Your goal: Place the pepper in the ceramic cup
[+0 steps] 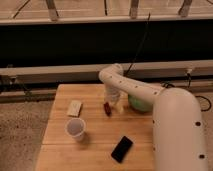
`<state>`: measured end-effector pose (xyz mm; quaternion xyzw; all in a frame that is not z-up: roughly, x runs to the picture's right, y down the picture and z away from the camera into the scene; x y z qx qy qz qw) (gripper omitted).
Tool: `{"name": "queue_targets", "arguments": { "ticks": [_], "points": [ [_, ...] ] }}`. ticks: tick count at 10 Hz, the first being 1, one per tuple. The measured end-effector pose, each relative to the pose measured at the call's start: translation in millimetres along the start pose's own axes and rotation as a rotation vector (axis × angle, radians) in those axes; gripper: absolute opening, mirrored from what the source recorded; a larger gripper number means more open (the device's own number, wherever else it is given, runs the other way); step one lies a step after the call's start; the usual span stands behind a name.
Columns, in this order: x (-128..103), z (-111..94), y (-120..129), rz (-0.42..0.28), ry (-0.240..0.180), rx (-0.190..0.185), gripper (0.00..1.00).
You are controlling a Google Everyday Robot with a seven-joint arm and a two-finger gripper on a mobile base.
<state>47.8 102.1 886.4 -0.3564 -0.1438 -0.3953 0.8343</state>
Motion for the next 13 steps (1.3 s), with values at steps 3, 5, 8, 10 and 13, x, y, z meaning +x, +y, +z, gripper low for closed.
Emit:
{"name": "queue_targets", "arguments": {
  "ticks": [3,5,8,10,13],
  "points": [
    [-1.0,0.4,-0.9,-0.014,-0.007,0.006,0.80],
    [-10.1,1.4,-15.3,-0.144,-0.027,0.049,0.80],
    [-18.2,5.9,-27.7,-0.314,-0.048,0.106,0.80],
    [-18.8,9.6,-34.7,-0.385,-0.039,0.132,0.80],
    [-10.9,16.0,-34.4,-0.393,-0.004,0.130,0.80]
  ]
}}
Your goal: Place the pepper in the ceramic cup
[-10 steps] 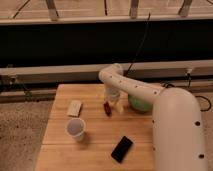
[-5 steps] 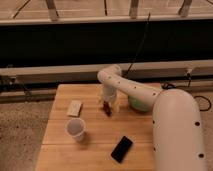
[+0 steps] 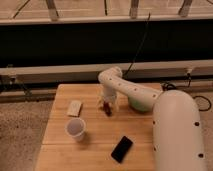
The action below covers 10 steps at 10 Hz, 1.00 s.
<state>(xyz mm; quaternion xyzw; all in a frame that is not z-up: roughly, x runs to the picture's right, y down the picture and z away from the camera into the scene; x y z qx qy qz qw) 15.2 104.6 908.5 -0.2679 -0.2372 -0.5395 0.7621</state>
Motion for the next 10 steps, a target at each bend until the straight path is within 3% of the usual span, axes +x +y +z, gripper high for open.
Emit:
{"name": "queue_targets", "arguments": {
  "ticks": [2,4,10],
  "points": [
    [6.0,0.6,2.8,0.009,0.048,-0.017,0.80],
    [9.2,2.2,6.8,0.010,0.062,-0.030,0.76],
    [10.6,13.5,14.5,-0.007,0.025,-0.063,0.19]
  ]
}}
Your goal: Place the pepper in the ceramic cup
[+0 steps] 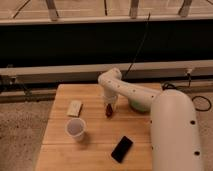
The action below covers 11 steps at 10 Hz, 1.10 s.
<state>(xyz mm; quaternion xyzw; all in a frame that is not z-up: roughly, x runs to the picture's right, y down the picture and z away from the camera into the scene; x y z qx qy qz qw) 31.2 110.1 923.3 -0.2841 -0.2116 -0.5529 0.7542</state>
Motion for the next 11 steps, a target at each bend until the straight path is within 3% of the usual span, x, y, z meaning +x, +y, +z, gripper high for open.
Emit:
{"name": "queue_targets", "arguments": {
  "ticks": [1,3,6,8,11],
  "points": [
    [-0.2,1.1,0.7,-0.009,-0.022,-0.004,0.08],
    [-0.6,-2.6,-0.1,-0.014,-0.055,-0.007,0.04],
    [-0.1,-33.8,5.6,-0.016,0.006,-0.013,0.04],
    [-3.1,-55.4,5.0,-0.029,0.012,-0.019,0.04],
    [-8.5,-71.8,10.2,-0.031,0.040,-0.029,0.04]
  ]
}}
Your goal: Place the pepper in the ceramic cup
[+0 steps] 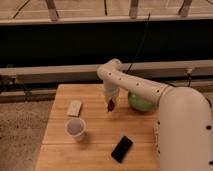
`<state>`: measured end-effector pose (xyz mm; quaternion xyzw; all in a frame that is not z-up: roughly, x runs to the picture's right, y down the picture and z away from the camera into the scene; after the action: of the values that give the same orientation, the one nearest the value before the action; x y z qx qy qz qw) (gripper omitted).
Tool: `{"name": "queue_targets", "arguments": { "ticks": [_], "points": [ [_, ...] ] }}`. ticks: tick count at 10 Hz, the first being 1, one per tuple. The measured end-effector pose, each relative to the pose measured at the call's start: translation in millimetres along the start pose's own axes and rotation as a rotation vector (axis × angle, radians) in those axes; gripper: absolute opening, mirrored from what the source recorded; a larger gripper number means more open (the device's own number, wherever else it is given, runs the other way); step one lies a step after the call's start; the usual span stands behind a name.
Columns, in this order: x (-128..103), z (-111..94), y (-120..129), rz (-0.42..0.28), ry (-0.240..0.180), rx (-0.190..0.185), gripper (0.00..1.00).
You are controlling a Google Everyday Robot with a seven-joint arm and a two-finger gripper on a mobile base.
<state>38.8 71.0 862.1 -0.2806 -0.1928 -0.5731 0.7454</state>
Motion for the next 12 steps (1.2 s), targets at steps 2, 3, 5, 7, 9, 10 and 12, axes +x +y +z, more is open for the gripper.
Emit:
{"name": "queue_targets", "arguments": {
  "ticks": [2,3,5,7,9,10,12],
  "points": [
    [-3.9,-15.3,-0.8,-0.004,0.010,-0.001,0.04],
    [-5.9,-25.4,1.9,-0.003,0.014,-0.004,0.04],
    [-12.5,-34.4,0.9,-0.014,0.024,-0.008,0.04],
    [-22.1,-44.6,-4.4,-0.042,0.038,-0.016,0.04],
    [-36.2,-59.1,-15.6,-0.083,0.053,-0.032,0.04],
    [-42.0,-64.3,-20.6,-0.097,0.057,-0.037,0.04],
    [-49.5,-69.9,-25.9,-0.119,0.069,-0.046,0.04]
  ]
}}
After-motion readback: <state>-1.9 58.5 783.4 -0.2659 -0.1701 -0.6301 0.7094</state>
